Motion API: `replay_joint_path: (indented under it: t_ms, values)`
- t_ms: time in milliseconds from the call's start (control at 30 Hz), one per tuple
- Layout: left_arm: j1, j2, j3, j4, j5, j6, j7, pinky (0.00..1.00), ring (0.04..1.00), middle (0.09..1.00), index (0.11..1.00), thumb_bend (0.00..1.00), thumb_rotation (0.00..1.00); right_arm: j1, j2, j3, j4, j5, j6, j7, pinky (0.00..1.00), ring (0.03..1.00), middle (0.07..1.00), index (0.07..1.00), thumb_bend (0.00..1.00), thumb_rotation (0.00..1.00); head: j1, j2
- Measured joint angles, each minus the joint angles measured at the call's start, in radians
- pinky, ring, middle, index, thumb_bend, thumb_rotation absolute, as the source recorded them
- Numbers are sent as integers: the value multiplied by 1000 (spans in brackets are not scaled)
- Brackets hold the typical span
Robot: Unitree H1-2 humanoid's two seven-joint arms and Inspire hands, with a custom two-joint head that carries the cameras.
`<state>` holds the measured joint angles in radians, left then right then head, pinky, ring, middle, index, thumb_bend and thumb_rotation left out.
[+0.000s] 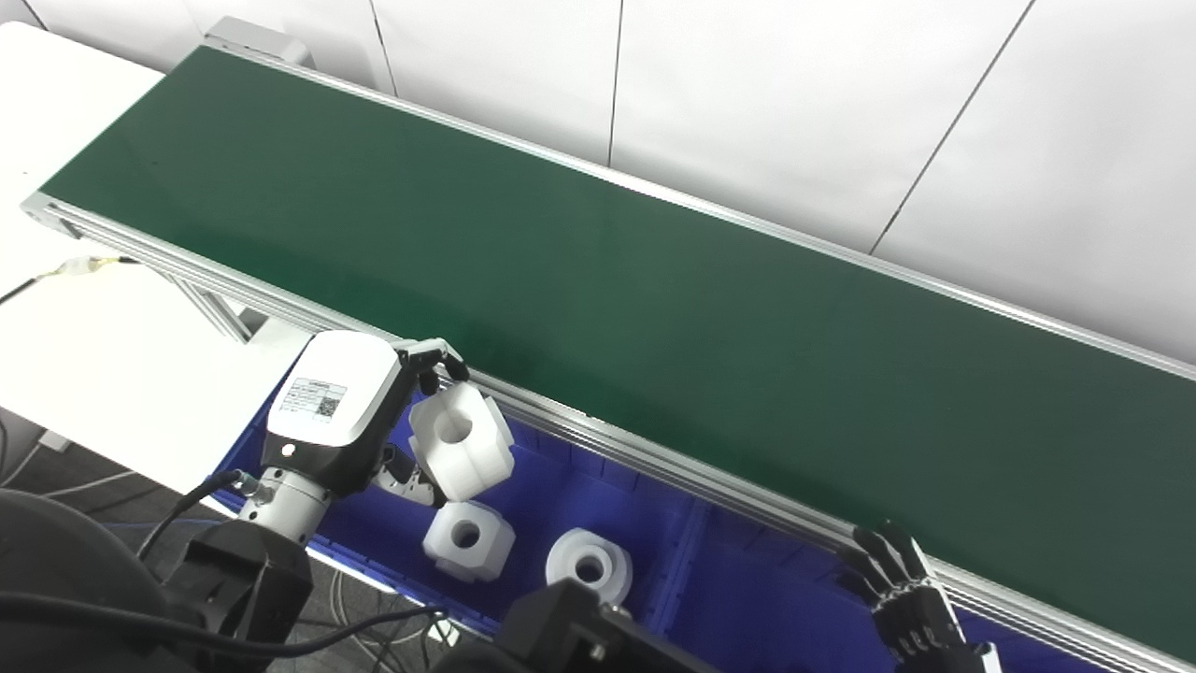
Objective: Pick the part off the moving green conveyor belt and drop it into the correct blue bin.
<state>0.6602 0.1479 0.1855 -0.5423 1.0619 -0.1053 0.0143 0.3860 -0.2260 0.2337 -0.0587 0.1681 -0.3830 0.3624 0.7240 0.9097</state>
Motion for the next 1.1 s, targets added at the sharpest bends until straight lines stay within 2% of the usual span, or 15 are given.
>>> replay_joint_path:
  t_ms: [67, 100, 133, 300, 500, 800, 933, 1000, 1033, 1100]
  values:
    - [8, 18, 0, -7, 11, 1, -24, 530, 611, 657, 616, 919, 355, 0, 0, 0, -1, 0, 2, 0, 802, 853, 887, 924, 994, 880, -2, 0]
    - [15, 27, 0, -9, 14, 2, -37, 563, 644, 683, 636, 959, 406, 0, 0, 0, -2, 0, 3, 0, 802, 852, 887, 924, 993, 880, -3, 0]
    - [21, 35, 0, -9, 16, 2, -45, 614, 690, 721, 665, 988, 465, 0, 0, 0, -2, 0, 3, 0, 800, 850, 886, 924, 992, 883, -3, 0]
    - [33, 59, 0, -43, -7, 8, -106, 665, 727, 758, 698, 1000, 574, 0, 1, 0, -2, -1, 3, 0, 799, 848, 887, 924, 993, 886, -3, 0]
    - [33, 81, 0, -59, -36, 7, -138, 685, 740, 769, 712, 1000, 615, 0, 2, 0, -3, -3, 3, -1, 808, 852, 889, 927, 990, 883, -6, 2]
    - [33, 84, -2, -69, -72, 2, -141, 714, 754, 776, 721, 1000, 631, 1, 2, 1, -3, -3, 3, -1, 808, 849, 886, 927, 975, 885, -14, 8]
    - [33, 84, -13, -106, -118, 0, -152, 715, 760, 777, 721, 1000, 617, 1, 2, 3, -4, -6, 3, -1, 807, 853, 890, 930, 975, 891, -52, 18]
    - [30, 83, -26, -132, -155, -2, -156, 710, 759, 779, 726, 999, 629, 1, 4, 4, -5, -9, 3, -2, 802, 854, 890, 927, 984, 894, -94, 31]
    - [27, 82, -33, -144, -178, -2, -163, 709, 760, 783, 731, 994, 644, 1, 6, 5, -6, -15, 3, -2, 799, 852, 889, 925, 983, 893, -136, 40]
    - [20, 81, -54, -179, -229, 0, -186, 704, 765, 790, 736, 992, 661, 2, 13, 9, -8, -29, 3, -6, 793, 848, 885, 922, 988, 892, -137, 40]
